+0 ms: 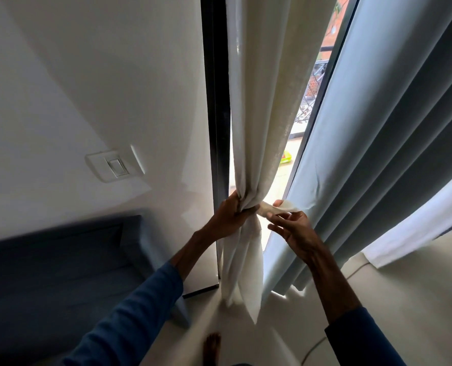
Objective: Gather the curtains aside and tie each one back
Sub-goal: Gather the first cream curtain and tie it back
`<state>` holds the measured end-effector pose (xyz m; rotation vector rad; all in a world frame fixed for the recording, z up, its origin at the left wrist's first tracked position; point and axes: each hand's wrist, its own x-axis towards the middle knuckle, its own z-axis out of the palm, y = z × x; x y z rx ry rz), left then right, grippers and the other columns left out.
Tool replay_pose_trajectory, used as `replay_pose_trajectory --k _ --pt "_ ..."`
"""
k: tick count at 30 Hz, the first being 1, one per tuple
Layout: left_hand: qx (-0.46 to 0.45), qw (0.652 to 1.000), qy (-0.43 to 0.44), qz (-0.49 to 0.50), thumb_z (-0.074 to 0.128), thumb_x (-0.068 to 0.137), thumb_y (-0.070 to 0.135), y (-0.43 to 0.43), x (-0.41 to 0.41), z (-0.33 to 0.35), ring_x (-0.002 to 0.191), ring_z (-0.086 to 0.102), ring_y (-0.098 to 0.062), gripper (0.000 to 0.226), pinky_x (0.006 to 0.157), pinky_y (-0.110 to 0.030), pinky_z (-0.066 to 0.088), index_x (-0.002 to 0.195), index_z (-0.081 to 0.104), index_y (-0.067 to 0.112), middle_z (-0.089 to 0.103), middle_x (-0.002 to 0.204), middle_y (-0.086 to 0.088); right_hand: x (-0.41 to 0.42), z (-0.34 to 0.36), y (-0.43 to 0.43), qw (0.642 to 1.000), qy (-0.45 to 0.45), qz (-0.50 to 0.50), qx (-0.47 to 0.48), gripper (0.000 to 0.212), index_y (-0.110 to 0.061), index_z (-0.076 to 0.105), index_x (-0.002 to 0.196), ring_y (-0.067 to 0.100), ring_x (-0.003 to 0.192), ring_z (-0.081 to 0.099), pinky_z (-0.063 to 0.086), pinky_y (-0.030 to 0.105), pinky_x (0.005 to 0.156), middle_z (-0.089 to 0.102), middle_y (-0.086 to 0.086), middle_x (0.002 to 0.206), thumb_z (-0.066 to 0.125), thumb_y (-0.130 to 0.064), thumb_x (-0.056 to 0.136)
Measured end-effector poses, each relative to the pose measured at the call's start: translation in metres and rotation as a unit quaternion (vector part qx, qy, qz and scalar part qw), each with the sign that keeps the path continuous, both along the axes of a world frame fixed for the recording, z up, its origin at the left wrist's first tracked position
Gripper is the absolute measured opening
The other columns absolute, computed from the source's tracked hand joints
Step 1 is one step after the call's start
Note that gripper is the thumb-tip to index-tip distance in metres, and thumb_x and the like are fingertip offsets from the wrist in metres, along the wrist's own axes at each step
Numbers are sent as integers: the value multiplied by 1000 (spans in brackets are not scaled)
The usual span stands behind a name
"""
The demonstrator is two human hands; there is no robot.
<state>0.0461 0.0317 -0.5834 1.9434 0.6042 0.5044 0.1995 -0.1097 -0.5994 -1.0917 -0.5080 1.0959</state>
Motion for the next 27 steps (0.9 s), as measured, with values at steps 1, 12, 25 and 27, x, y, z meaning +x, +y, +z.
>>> replay_pose_trajectory --k 1,12,25,27 --pt "-4 1000 0 10 65 96 29 1 1 0 116 63 -19 49 96 -23 51 138 50 8 65 122 -1 -1 2 -1 1000 -13 -18 0 28 -25 75 88 19 90 73 60 30 74 74 7 92 88 -10 70" --pt "69 979 132 140 56 96 48 14 15 19 103 67 -32 46 86 -31 52 114 67 7 70 111 -14 -44 8 -14 980 -185 -27 71 27 -4 71 81 21 82 68 56 28 73 69 10 85 94 -16 70" --pt "-101 978 168 77 53 94 59 16 16 27 78 76 -27 51 68 -30 61 114 61 12 75 96 -15 -112 -17 -5 930 -336 121 85 17 -14 77 103 23 104 72 60 44 90 76 3 108 81 -19 87" --pt "-156 975 132 83 53 92 62 13 13 23 72 76 -28 57 60 -28 57 114 60 10 74 86 -12 -110 -24 -2 924 -336 150 106 19 -4 76 107 27 115 68 56 46 98 72 7 122 79 -11 89"
